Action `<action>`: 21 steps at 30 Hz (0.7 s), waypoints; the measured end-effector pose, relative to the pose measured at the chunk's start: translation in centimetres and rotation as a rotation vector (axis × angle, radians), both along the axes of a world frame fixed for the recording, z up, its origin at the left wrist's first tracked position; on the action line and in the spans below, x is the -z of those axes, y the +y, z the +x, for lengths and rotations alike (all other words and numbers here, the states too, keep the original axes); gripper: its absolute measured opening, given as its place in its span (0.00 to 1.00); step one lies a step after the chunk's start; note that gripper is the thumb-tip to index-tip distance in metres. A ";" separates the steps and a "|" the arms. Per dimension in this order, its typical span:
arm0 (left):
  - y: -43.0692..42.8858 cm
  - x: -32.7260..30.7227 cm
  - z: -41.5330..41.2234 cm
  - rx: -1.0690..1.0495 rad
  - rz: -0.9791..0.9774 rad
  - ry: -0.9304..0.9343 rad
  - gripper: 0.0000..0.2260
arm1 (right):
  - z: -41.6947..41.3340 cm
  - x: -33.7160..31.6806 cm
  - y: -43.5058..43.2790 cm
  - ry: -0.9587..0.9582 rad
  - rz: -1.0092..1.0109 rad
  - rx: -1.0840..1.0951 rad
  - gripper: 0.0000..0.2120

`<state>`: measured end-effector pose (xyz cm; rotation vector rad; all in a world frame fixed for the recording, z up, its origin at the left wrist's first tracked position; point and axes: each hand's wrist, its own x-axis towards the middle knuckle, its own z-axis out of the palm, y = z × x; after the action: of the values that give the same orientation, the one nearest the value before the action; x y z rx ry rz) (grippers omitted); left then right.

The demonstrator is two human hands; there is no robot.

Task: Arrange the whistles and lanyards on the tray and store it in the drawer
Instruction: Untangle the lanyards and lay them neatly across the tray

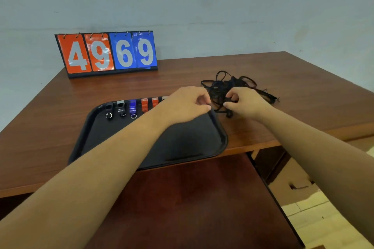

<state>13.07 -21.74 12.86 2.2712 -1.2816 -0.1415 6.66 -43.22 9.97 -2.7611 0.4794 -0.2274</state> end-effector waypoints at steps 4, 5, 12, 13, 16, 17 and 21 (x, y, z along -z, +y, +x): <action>-5.0 0.4 0.1 -0.004 0.086 -0.068 0.08 | -1.0 1.7 -1.0 0.119 -0.150 -0.126 0.20; -5.9 0.7 0.2 -0.010 0.122 -0.094 0.08 | -1.2 1.9 -1.2 0.084 -0.168 -0.137 0.16; -9.7 2.3 1.3 -0.053 0.358 -0.237 0.17 | -2.2 2.0 -3.0 -0.179 0.005 -0.105 0.06; -10.0 2.4 1.3 -0.053 0.372 -0.263 0.15 | -2.4 1.7 -3.3 -0.201 0.020 -0.111 0.05; -10.7 2.6 1.4 -0.051 0.329 -0.250 0.11 | -3.0 1.0 -4.2 -0.236 0.045 -0.125 0.04; -10.7 2.6 1.4 -0.052 0.287 -0.212 0.12 | -3.2 0.8 -4.4 -0.240 0.038 -0.125 0.04; -10.5 0.9 1.0 -0.040 0.101 -0.070 0.12 | -3.9 1.0 -5.6 -0.183 -0.115 -0.097 0.07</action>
<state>14.03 -32.23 12.00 2.4055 -1.2901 -0.1157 2.81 -48.78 8.96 -2.8301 0.2935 -0.4925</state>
